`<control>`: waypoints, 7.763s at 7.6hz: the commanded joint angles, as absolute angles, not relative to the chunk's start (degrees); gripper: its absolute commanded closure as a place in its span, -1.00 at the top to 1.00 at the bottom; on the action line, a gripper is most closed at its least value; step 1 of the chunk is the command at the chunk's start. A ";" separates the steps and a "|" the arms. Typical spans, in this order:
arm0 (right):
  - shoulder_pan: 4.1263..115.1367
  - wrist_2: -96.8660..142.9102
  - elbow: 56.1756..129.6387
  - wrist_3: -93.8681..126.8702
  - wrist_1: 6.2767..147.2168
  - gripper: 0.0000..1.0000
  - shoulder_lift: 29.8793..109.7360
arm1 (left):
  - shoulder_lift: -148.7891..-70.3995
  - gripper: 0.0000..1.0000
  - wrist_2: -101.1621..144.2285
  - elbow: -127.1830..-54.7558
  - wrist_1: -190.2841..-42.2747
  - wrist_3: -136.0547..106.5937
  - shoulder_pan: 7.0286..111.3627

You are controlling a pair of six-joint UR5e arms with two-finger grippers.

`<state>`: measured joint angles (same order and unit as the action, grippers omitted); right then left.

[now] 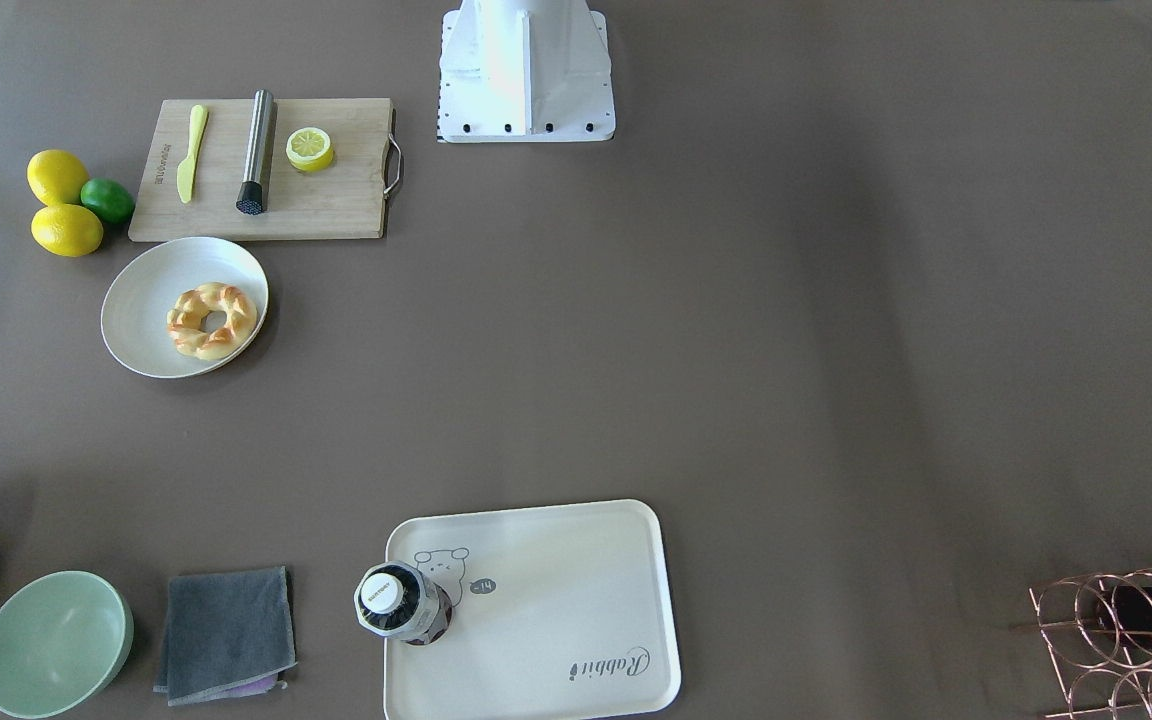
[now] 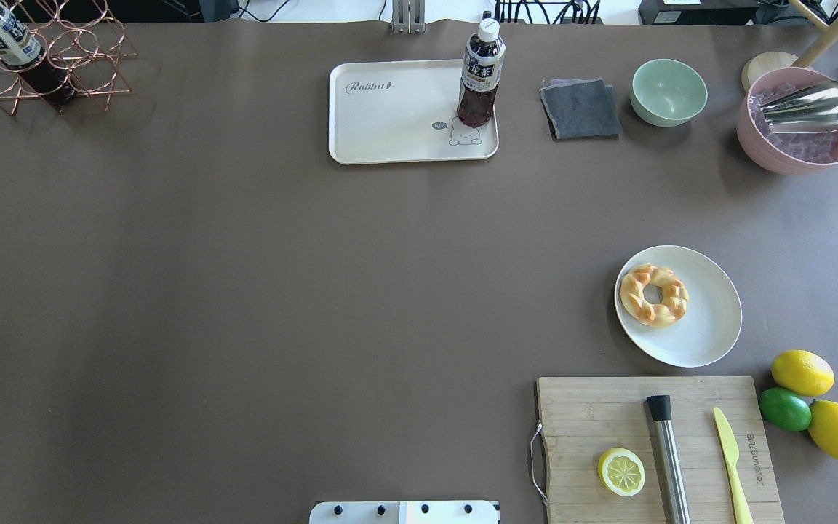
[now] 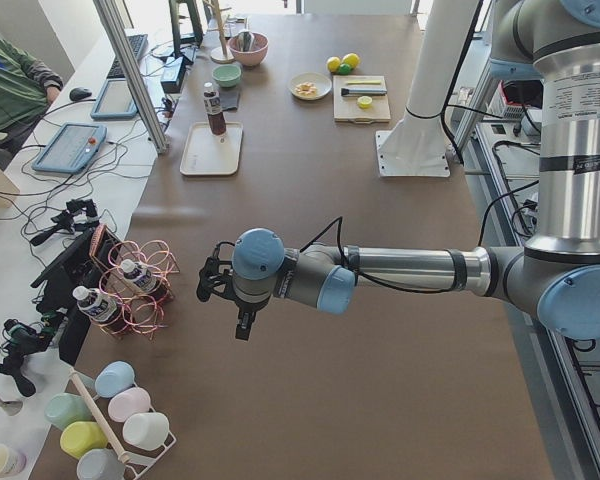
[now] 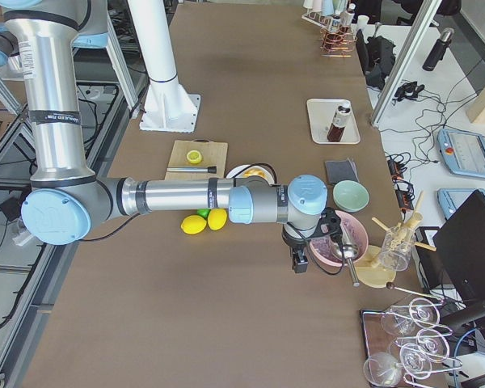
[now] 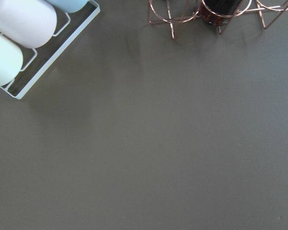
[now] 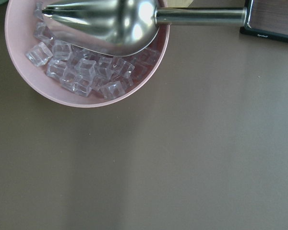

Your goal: Place donut on tray

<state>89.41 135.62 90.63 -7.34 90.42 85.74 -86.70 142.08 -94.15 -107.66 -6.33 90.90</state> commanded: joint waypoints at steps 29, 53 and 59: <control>45.18 117.25 100.55 87.42 44.08 -1.00 84.43 | -88.76 0.98 148.80 -99.82 -116.98 -32.28 88.26; 26.28 98.00 88.42 104.85 91.49 -1.00 28.48 | -100.55 -0.06 130.25 -112.06 -117.25 -69.52 54.85; 26.19 98.00 88.51 104.85 91.49 -1.00 28.48 | -100.55 -0.32 130.25 -112.94 -117.33 -70.05 54.06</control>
